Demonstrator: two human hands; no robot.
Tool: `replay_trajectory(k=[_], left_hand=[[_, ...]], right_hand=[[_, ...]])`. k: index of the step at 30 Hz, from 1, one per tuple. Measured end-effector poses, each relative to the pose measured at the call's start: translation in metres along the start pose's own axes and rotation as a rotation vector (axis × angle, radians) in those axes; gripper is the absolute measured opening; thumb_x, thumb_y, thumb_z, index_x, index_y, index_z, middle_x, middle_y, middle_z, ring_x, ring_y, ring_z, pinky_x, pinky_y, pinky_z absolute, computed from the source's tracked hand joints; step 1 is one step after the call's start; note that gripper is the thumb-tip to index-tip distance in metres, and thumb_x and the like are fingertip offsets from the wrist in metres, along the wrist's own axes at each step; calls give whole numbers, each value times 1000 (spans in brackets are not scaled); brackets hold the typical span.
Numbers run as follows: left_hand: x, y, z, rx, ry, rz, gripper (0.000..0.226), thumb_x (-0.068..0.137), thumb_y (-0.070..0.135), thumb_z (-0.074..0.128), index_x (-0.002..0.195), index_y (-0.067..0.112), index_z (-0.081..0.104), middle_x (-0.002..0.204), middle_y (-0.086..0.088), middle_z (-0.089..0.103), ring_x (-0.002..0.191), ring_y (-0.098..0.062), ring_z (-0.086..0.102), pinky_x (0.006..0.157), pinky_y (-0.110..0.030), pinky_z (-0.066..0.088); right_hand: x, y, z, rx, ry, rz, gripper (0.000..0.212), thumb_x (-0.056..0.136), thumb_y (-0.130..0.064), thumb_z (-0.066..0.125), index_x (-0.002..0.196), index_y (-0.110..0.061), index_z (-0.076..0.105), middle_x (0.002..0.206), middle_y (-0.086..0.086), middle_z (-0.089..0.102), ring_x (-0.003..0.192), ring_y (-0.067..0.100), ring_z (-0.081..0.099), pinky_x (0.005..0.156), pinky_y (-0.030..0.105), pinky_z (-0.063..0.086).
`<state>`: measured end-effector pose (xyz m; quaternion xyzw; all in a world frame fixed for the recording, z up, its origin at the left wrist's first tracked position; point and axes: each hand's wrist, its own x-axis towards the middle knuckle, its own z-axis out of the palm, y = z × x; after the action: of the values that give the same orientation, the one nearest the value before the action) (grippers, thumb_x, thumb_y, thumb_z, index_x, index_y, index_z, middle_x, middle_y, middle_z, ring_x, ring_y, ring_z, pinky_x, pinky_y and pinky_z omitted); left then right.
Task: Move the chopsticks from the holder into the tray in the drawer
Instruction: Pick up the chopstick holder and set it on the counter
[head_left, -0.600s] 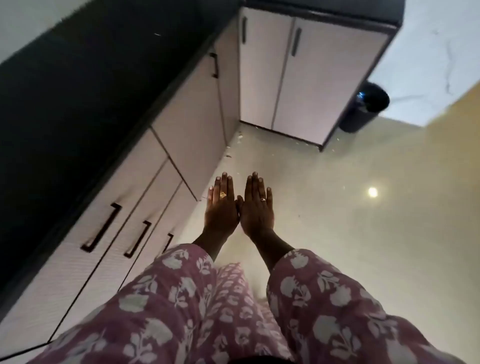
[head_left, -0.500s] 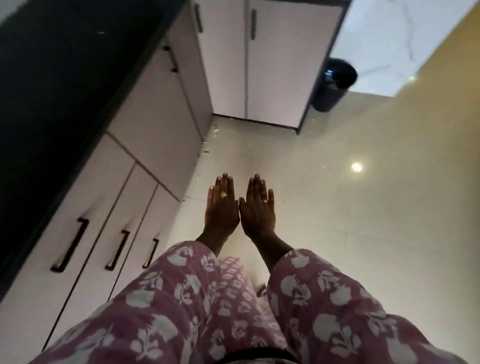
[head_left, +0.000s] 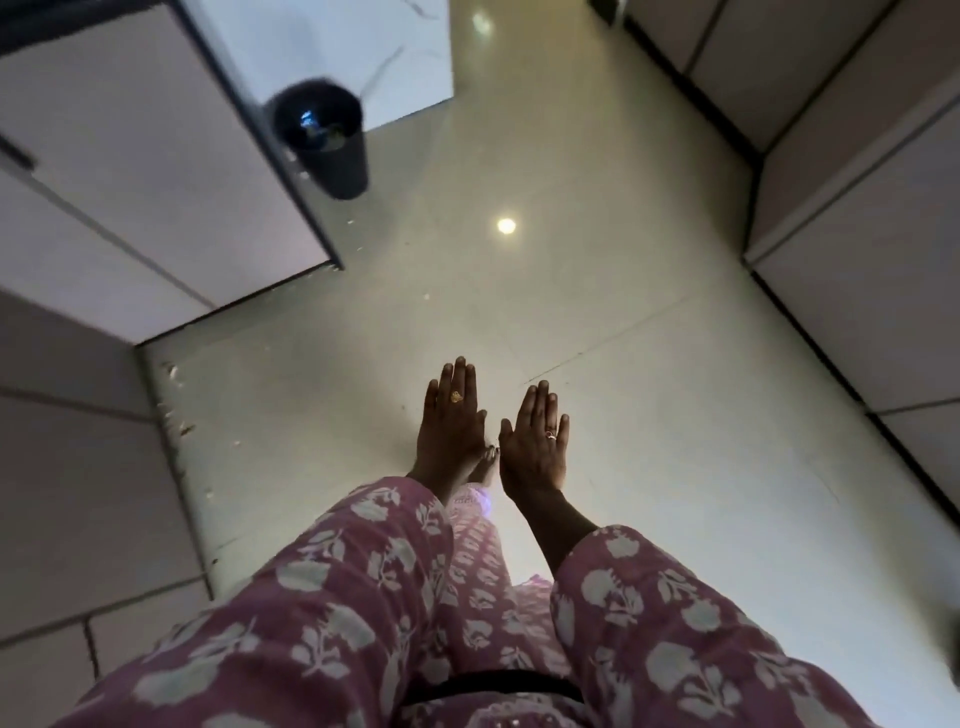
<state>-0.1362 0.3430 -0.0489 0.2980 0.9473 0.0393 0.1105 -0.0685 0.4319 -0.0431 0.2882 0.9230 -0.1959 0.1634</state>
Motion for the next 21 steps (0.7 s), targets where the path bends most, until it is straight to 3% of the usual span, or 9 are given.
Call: replay_trajectory(k=[2, 6, 10, 14, 18, 21], left_hand=[[39, 22, -2, -12, -65, 83, 58, 82, 30, 51, 129, -3, 54, 134, -20, 54, 123, -32, 55, 99, -44, 45], [96, 62, -11, -7, -212, 221, 62, 83, 33, 33, 128, -2, 55, 134, -19, 55, 122, -31, 56, 98, -44, 45], [153, 101, -21, 0, -189, 345, 59, 84, 27, 59, 134, -3, 49, 140, -19, 49, 128, -33, 50, 103, -44, 41], [200, 144, -28, -1, -195, 442, 64, 81, 27, 65, 135, -4, 47, 140, -20, 48, 128, -34, 49, 103, -45, 40], [253, 197, -29, 16, -216, 543, 59, 85, 31, 35, 130, -2, 53, 135, -19, 54, 123, -32, 55, 99, -43, 45], [300, 249, -38, 45, -200, 582, 61, 84, 32, 30, 129, 0, 55, 134, -17, 55, 122, -29, 56, 98, -41, 46]], right_hand=[[26, 17, -19, 49, 22, 106, 60, 102, -32, 21, 149, -8, -7, 159, 6, -12, 148, 19, -8, 120, 38, -4], [61, 47, -54, 98, 55, 260, 60, 102, -32, 22, 149, -7, -6, 160, 7, -10, 148, 20, -7, 120, 37, -4], [102, 77, -90, 165, 96, 403, 60, 102, -32, 20, 149, -7, -7, 159, 7, -11, 148, 20, -9, 119, 37, -6], [136, 112, -123, 204, 151, 494, 60, 102, -32, 21, 149, -8, -7, 159, 6, -11, 148, 19, -8, 119, 35, -8], [177, 152, -154, 220, 201, 557, 60, 102, -31, 23, 149, -8, -7, 159, 6, -11, 148, 18, -9, 119, 35, -8], [212, 190, -187, 249, 244, 586, 60, 102, -30, 23, 149, -8, -7, 159, 7, -11, 148, 18, -9, 119, 36, -8]])
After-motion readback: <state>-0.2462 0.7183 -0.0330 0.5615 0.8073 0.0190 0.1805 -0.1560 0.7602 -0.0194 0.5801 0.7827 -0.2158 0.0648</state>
